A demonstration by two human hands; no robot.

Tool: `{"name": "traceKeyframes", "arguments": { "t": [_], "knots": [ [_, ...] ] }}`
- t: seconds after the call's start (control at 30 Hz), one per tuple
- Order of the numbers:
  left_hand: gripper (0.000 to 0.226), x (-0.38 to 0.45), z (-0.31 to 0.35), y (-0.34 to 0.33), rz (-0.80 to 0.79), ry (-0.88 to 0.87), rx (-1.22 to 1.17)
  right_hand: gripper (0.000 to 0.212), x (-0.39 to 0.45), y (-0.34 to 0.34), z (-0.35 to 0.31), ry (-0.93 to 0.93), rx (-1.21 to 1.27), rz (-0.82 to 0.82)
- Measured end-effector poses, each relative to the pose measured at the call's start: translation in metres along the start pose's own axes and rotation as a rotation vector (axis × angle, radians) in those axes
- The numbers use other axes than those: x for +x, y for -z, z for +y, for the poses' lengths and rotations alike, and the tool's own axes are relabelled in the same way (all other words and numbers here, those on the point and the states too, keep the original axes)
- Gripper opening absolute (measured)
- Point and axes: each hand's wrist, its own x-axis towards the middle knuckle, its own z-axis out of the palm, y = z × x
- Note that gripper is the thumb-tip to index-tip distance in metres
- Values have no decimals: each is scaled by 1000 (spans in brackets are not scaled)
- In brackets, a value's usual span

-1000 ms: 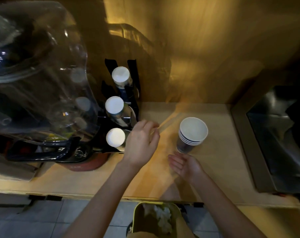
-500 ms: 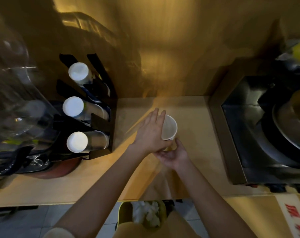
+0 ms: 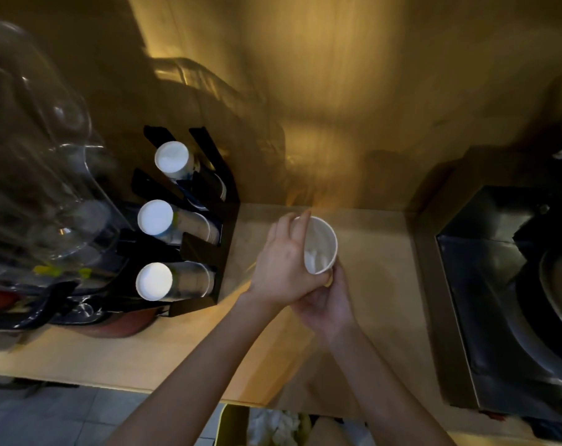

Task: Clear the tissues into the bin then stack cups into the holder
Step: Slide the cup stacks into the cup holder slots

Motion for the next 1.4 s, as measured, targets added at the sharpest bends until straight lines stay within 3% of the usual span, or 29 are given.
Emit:
{"name": "traceKeyframes", "arguments": {
  "t": [0.1,0.3,0.47,0.53,0.7,0.87,0.93,1.1,1.23,1.4],
  "knots": [
    [95,0,8,14,165,5,-58,59,-1,-19,-13,-31,-85,-151],
    [92,-5,6,40,420,123,-11,64,6,-69,-28,-140,-285,-294],
    [95,-10,-10,65,453,249,-87,77,23,-103,-28,-118,-446,-424],
    [94,-9,-20,78,453,275,-135,86,32,-117,-27,-51,-563,-451],
    [80,-1,-49,112,495,229,-141,76,47,-164,-14,286,-946,-483],
    [52,16,-70,152,398,364,-505,66,65,-208,0,646,-1222,-455],
    [57,25,-76,165,388,391,-628,72,75,-221,2,683,-1260,-441],
    [71,37,-77,191,394,340,-669,100,97,-249,11,802,-1468,-445],
    [63,42,-83,205,494,275,-558,87,111,-251,16,810,-1560,-524],
    [70,45,-86,209,581,211,-331,85,130,-231,25,778,-1547,-520]
  ]
}}
